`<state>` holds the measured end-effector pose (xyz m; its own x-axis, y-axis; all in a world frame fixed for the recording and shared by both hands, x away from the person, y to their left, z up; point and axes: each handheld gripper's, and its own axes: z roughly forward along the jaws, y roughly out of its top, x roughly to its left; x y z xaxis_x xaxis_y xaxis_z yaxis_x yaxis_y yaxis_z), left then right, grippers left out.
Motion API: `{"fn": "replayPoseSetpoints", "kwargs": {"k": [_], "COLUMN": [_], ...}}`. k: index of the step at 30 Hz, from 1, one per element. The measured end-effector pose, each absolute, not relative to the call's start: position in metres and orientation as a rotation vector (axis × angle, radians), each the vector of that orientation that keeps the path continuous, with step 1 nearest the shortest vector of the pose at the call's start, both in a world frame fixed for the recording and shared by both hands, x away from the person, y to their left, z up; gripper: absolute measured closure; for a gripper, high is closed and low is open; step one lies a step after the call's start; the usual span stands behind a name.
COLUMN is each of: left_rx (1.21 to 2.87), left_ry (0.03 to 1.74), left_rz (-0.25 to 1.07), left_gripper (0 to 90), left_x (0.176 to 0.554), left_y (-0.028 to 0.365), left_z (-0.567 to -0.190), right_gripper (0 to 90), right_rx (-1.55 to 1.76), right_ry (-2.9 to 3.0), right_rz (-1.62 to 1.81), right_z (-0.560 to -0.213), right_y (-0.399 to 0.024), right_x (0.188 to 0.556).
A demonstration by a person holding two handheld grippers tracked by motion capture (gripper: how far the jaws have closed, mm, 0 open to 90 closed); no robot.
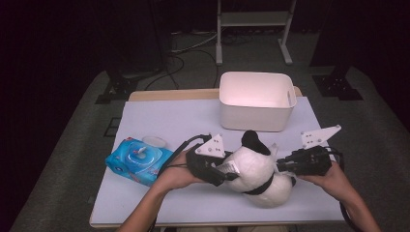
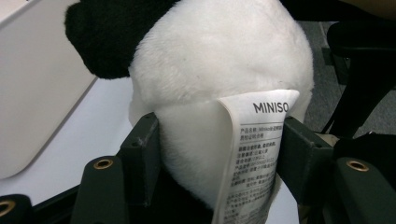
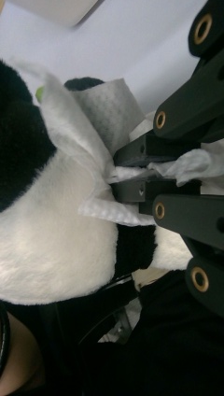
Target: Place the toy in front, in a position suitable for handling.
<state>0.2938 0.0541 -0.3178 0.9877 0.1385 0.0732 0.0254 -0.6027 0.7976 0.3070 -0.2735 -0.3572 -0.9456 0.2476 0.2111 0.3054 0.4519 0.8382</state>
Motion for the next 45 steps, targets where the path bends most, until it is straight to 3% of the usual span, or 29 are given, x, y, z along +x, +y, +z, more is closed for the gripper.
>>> {"fn": "replayPoseSetpoints", "kwargs": {"k": [9, 30, 45], "left_rx": [2.232, 2.247, 2.234], "left_ry": [0.100, 0.036, 0.040], "left_rz": [0.146, 0.157, 0.156], "left_gripper": [36.5, 35.2, 34.2], "left_x": [0.287, 0.278, 0.281], "left_y": [0.059, 0.037, 0.026], "left_z": [-0.315, -0.309, -0.308], "right_gripper": [82.8, 82.6, 82.5], "right_rx": [-0.459, -0.367, -0.313], "right_ry": [-2.610, -2.712, -2.761], "right_rz": [-1.513, -1.517, -1.485], "right_z": [-0.358, -0.288, -0.277], "right_y": [-0.267, -0.256, -0.244], "right_x": [0.310, 0.319, 0.319]}}
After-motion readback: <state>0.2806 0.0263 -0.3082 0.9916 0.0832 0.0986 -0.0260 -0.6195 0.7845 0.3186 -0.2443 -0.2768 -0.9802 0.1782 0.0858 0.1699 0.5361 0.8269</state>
